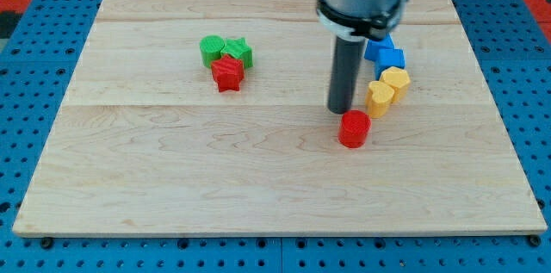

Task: Move the red circle into the bottom side of the green circle

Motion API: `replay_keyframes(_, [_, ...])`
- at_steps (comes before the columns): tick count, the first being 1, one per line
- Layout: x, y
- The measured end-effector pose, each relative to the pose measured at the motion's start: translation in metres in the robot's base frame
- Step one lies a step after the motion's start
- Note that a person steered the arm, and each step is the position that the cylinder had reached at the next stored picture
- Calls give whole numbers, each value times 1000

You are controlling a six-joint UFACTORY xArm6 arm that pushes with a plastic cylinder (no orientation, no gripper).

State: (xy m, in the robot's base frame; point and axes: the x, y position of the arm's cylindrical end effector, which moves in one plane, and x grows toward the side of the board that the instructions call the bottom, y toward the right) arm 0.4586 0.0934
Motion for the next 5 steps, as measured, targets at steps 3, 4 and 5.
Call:
replay_keyframes(3, [46,88])
replay_keyframes(4, [55,64])
replay_keyframes(5, [58,21])
